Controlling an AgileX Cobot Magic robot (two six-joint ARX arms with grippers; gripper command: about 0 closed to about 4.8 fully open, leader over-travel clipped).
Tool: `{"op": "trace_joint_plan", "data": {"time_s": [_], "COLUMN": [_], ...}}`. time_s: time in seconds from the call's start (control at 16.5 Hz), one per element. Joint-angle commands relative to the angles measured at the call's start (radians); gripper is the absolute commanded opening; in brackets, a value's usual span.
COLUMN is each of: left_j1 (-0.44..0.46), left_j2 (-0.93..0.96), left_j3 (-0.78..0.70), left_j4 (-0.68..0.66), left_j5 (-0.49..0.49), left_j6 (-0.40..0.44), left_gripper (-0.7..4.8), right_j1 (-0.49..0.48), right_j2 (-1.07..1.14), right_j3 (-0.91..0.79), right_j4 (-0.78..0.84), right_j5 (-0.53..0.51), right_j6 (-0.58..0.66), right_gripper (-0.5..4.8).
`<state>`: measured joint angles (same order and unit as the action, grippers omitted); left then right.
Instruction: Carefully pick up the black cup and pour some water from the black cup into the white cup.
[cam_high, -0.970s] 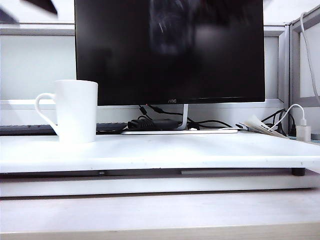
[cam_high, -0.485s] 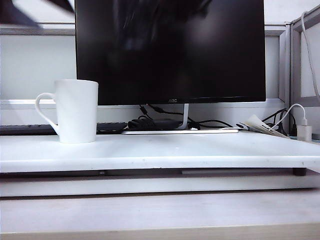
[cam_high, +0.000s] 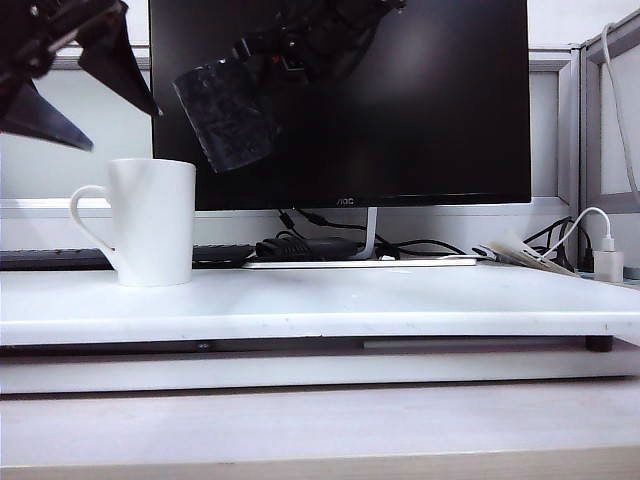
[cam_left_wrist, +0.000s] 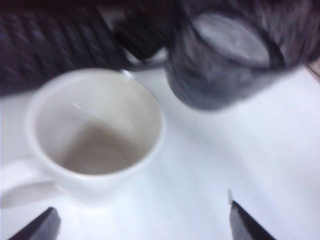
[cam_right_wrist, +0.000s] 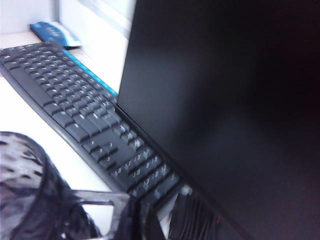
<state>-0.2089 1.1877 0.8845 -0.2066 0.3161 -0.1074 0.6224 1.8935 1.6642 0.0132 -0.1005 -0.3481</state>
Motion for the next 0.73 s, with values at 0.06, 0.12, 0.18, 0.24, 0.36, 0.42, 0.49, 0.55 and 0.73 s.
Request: {"op": "trace_joint_plan", "data": {"time_s": [0.06,0.12,0.18,0.24,0.36,0.42,0.49,0.55,0.73], "left_j1": [-0.029,-0.045,-0.059,-0.066,-0.066,-0.061,-0.047,-0.043,-0.044], "left_j2": [0.014,0.014,0.014,0.014,0.014,0.013,0.011,0.011,0.01], "left_j3": [0.0,0.0,0.0,0.0,0.001,0.001,0.001,0.002,0.02], "left_j4": [0.006,0.006,0.005,0.006,0.013,0.013,0.016,0.032,0.05], "left_j5": [0.025,0.022,0.018,0.015,-0.03,-0.048,-0.059,-0.077,-0.068], "left_j6": [-0.005,-0.005,-0.005,-0.005,-0.005,-0.005,-0.005,-0.005,-0.005], "left_gripper": [4.79,4.79,4.79,4.79,4.79,4.79,4.79,4.79,4.79], "right_j1": [0.006,0.008,0.01,0.01,0.01,0.01,0.01,0.01,0.011], "right_j2": [-0.009,-0.009,-0.003,0.005,0.055,0.069,0.087,0.091,0.092], "right_j3": [0.013,0.013,0.013,0.024,0.103,0.126,0.166,0.175,0.174], "right_j4": [0.085,0.107,0.132,0.146,0.132,0.126,0.098,0.099,0.091], "right_j5": [0.043,0.06,0.061,0.061,0.064,0.064,0.065,0.065,0.073], "right_j6": [-0.069,-0.103,-0.116,-0.129,-0.159,-0.171,-0.208,-0.228,-0.311], "right_gripper": [-0.02,-0.02,-0.02,-0.02,-0.02,-0.02,-0.02,-0.02,-0.02]}}
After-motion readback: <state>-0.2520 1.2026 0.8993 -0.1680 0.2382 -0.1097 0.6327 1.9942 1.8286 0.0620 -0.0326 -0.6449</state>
